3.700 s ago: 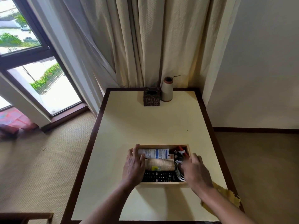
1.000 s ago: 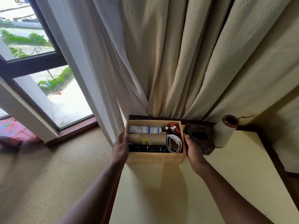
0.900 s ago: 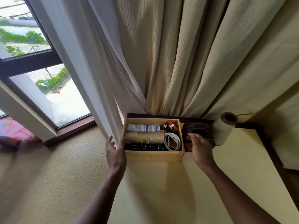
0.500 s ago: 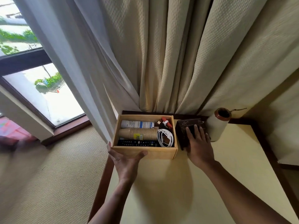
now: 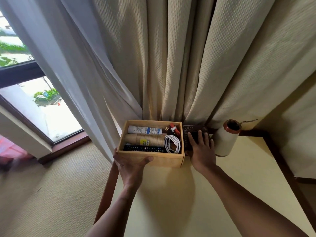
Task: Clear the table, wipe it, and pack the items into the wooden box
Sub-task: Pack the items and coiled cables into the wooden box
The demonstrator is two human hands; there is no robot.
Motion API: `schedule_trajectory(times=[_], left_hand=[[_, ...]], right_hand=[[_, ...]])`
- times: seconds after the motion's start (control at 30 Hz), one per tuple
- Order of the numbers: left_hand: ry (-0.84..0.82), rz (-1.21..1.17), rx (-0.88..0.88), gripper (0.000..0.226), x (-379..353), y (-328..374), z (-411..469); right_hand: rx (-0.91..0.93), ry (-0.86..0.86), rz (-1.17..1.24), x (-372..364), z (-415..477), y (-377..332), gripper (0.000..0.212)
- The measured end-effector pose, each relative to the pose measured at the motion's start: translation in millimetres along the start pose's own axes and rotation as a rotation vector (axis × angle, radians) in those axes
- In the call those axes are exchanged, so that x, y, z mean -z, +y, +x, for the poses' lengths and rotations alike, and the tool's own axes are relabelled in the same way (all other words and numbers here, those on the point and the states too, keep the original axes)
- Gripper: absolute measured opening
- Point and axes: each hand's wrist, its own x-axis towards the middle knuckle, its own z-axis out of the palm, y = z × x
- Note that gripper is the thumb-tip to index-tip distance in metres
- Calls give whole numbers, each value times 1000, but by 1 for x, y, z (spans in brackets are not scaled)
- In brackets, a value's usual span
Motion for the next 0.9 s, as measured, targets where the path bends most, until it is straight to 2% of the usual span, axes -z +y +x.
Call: schedule_trajectory(times=[0.3,0.4,0.47,0.5,0.53,0.6,0.67,0.73,0.8,0.9], left_hand=[[-2,29,-13,117,-5,1,6],[-45,57,-5,133,1,1,4],[-70,93,43,144,4,2,-7],[-68,145,68,145,4,4,-19],[-53,216,67,141,2,5,-34],[-24,359,-45,117,-5,4,-73],[-106,435,-211,88,-17,1,-110],[-291,534,-346,69,-33,-6,-136],[-450,687,-446,59,-52,-15,-148],[-551,836,-501,62,-77,-26,-154]], right_hand=[[1,-45,-24,-1,15,2,73],[45,-58,-30,9,11,1,73],[86,34,38,17,0,-2,79],[79,133,145,22,-11,-3,78],[40,257,286,24,-23,-1,71],[-118,520,528,20,-48,8,51],[-319,618,674,15,-64,24,46],[-469,536,782,12,-61,46,58],[-544,392,879,12,-47,66,78],[-425,295,962,7,-23,90,94]])
